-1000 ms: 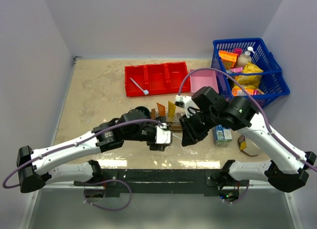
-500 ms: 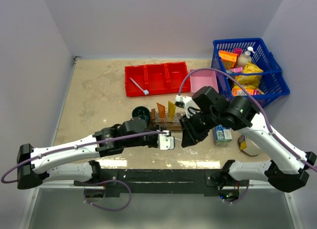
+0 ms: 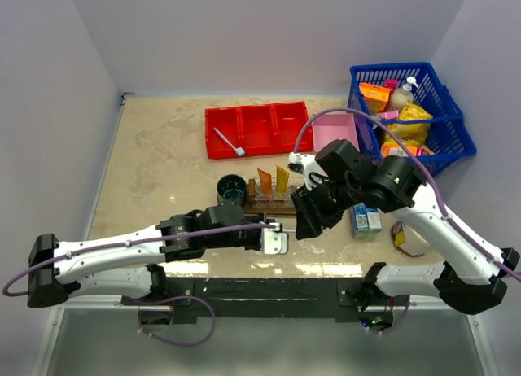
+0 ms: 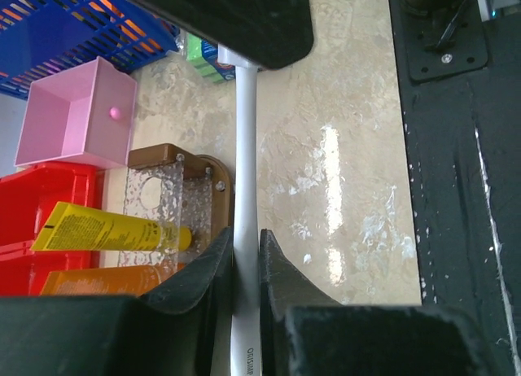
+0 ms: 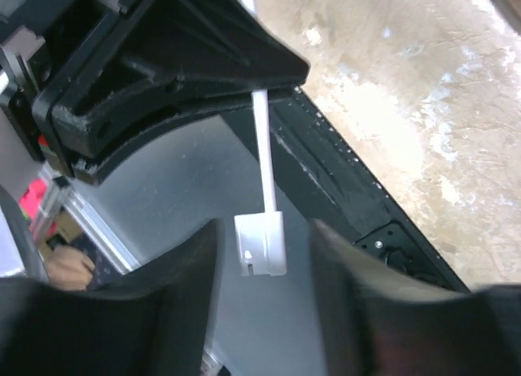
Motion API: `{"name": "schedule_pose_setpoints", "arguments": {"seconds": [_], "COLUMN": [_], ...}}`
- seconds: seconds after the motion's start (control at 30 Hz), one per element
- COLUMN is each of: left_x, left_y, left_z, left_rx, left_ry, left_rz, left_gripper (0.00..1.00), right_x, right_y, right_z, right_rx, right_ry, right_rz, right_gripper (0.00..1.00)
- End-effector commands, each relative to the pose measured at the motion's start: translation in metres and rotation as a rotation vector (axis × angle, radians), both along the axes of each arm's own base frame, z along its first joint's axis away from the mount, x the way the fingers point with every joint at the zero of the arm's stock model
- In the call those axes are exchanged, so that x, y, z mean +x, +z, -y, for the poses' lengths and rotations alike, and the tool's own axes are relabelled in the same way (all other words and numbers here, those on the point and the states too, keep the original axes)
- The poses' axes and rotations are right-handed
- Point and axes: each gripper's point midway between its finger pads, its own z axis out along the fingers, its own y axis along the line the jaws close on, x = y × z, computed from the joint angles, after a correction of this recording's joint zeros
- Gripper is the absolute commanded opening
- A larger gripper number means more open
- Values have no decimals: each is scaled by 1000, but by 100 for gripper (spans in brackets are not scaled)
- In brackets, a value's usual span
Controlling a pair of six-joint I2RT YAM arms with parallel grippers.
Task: Prepare toiletry sets of a toothbrush and toothpaste on the tray
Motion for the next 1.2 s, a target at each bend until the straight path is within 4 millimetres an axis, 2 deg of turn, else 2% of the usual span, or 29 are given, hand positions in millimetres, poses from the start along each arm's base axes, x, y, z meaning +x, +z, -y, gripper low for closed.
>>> {"name": "schedule_pose_setpoints", "arguments": {"seconds": [0.0,0.17,0.23,0.27,0.33,0.4,0.43,0.5,0.67,0.97,1.17], "left_x": [1,7,10,11,12,21,16,22,23,24,26], "left_y": [8,0,11,14,17,24,26,32,30,33,32], "left_z": [9,7,11,12,14,12,13,11,9,7,7], "left_rx": [-105,-164,-234,-258,-291,-332,-347,-386,-382,-390,-385], "left_ry": [52,177,206,211,217,226,190,197,197,201,214], "left_rz": [-61,-174,-210,-223,-282,-320,-358,-400,-407,-398,-396], "left_gripper": [0,0,0,0,0,0,0,0,0,0,0], "right_x": [21,40,43,44,43,41,41,41,46,67,67], "right_y": [24,38,44,40,45,44,44,42,49,53,52], "right_z": [4,15,16,17,11,2,0,-5,-12,-15,-24], "right_rx": [41,56,92,87,143,190,203,217,258,253,269], "right_ry": [-90,-206,-233,-240,-246,-230,-231,-221,-221,-297,-268], "right_rz": [139,259,285,288,292,277,272,268,285,347,328], "right_gripper": [62,69,69,69,68,67,67,66,64,61,52]}}
